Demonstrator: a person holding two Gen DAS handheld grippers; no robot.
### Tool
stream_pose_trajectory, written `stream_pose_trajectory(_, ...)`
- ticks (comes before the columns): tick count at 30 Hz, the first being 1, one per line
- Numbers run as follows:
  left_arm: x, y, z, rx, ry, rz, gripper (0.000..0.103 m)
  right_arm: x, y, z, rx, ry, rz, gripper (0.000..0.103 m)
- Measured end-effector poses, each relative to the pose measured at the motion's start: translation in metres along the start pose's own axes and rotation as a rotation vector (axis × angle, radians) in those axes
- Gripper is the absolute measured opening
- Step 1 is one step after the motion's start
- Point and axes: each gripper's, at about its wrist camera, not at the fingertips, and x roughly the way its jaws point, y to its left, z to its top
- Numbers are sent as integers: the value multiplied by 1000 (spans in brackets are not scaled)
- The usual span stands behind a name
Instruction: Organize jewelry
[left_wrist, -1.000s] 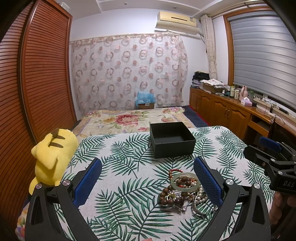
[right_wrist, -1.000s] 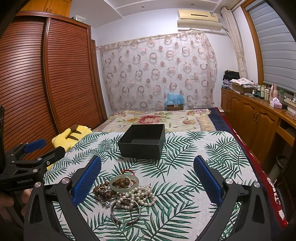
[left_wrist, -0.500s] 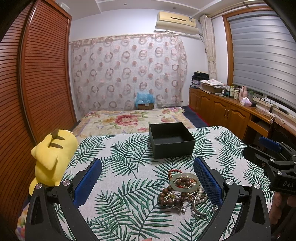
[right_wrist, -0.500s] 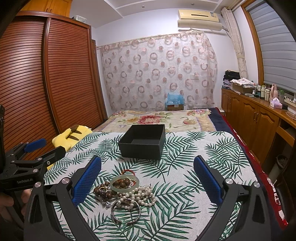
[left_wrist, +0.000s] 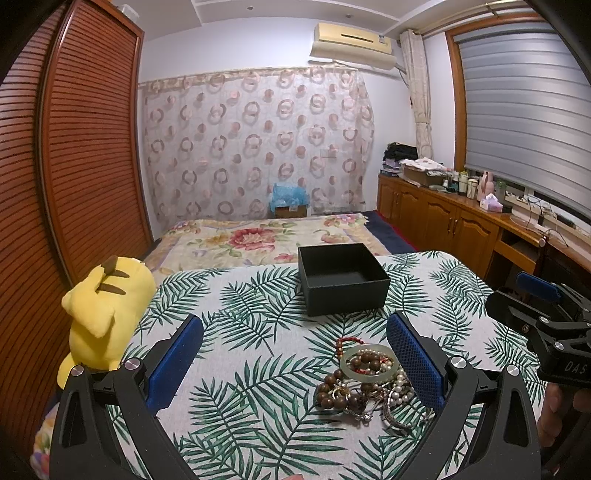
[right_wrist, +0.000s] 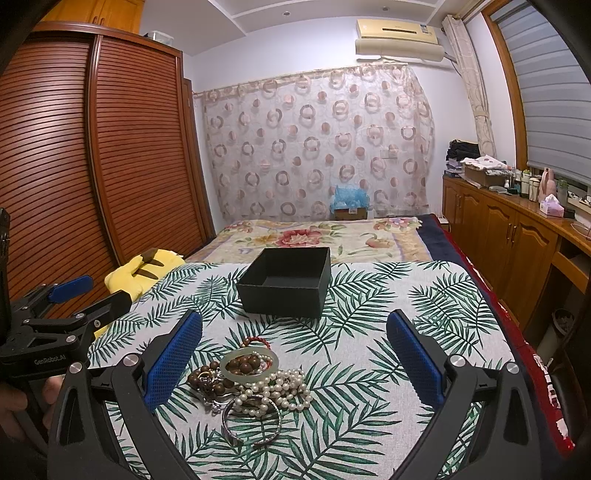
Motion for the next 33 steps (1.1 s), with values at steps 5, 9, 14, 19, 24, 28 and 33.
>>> stream_pose_trajectory(5, 2, -3, 1, 0, 14, -2, 96, -4, 12, 7, -11, 10, 2, 101)
stream_pose_trajectory(9, 8, -1, -4, 0, 37, 1, 96, -1, 14, 6, -25, 21, 8, 101)
stream_pose_trajectory(14, 21, 6, -14, -4, 76, 0, 96, 14, 2, -5, -31, 60, 22, 101)
stream_pose_trajectory(19, 31, 10, -21, 2, 107, -10, 96, 27, -2, -16, -63, 124, 60, 93)
stream_pose_trajectory(24, 43, 16, -31, 12, 145, -29, 96, 47, -6, -30, -79, 228, 115, 71)
stream_pose_trajectory(28, 48, 19, -37, 17, 167, -41, 96, 65, -8, -42, -111, 304, 130, 57)
stream_pose_trajectory(33, 55, 22, -43, 20, 195, -60, 96, 82, -15, -49, -125, 371, 120, 42)
